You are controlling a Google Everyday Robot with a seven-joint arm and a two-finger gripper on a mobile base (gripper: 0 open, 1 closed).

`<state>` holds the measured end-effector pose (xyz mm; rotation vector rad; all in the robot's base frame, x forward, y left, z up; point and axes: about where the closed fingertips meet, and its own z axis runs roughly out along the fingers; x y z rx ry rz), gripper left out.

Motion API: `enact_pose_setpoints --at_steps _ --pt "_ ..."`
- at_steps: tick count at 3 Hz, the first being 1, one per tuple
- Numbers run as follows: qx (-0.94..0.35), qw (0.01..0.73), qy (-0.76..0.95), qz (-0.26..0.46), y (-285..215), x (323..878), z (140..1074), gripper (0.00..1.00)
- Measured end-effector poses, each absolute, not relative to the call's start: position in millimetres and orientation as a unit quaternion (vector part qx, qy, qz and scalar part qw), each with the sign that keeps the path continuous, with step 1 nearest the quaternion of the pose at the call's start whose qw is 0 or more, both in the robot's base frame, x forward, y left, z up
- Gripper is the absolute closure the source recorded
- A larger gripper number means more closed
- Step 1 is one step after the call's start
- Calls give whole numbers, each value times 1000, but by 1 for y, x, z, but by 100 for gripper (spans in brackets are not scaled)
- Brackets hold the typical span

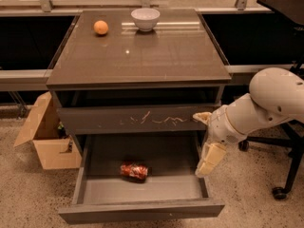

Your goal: Pick coke can from middle drawer and place on counter

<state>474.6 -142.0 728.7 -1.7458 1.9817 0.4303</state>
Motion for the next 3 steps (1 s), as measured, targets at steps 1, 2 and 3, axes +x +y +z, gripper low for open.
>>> enact_pose_setpoints --at_steps 1,2,3 --pt "-635 231 721 157 -142 475 729 0" --pt "-642 234 711 169 -132 482 709 0" --pt "-636 243 704 203 -123 491 675 0"
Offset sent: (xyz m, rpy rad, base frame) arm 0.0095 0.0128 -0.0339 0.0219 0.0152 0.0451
